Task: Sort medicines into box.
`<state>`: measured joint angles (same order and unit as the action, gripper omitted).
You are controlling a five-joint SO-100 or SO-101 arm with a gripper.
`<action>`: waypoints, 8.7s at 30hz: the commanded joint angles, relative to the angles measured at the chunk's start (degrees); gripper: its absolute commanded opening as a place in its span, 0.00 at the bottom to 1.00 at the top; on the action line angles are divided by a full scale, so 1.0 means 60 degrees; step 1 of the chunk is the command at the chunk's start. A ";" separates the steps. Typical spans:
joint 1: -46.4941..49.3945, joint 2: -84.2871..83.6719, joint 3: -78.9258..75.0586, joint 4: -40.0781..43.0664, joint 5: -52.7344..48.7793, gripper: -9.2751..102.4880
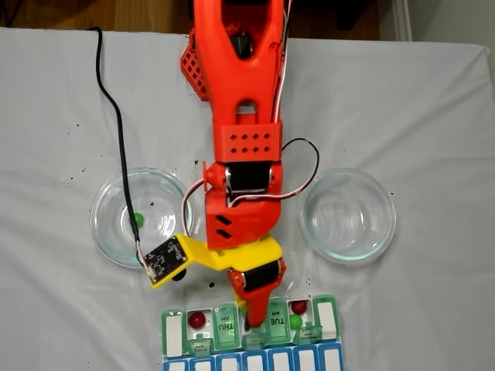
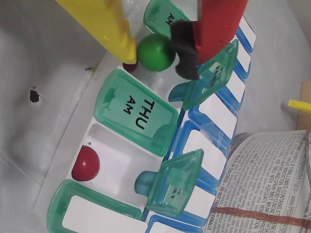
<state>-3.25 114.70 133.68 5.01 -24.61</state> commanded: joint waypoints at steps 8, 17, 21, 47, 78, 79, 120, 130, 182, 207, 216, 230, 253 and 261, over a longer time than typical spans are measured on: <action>0.0000 0.0425 -0.0996 0.0190 0.0015 0.32; 0.0264 0.2446 -0.1362 0.3179 -0.0029 0.24; 0.0527 0.3120 -0.1875 0.5317 -0.0366 0.08; 0.5713 0.3545 -0.0747 0.8467 -0.5098 0.13; 0.5713 0.1274 -0.1436 0.7236 -0.7749 0.33; 0.5713 0.1245 -0.1450 0.7207 -0.7764 0.33; 0.5376 -0.0088 -0.1670 0.6885 -0.7881 0.20; 0.5420 -0.0073 -0.1626 0.6782 -0.7764 0.08; 0.1450 -0.1055 -0.3545 0.1494 -0.0146 0.08; 0.1230 0.2754 -0.3721 0.3501 0.0776 0.08; -0.1069 0.3311 -0.2344 0.0820 0.1655 0.08; -0.2051 0.0879 -0.2212 -0.0278 0.2739 0.08; -0.1846 -0.0029 -0.2681 0.0322 0.3354 0.08; -0.1523 -0.0586 -0.3413 0.1626 0.3926 0.08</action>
<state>-13.97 111.53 119.88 12.30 -2.64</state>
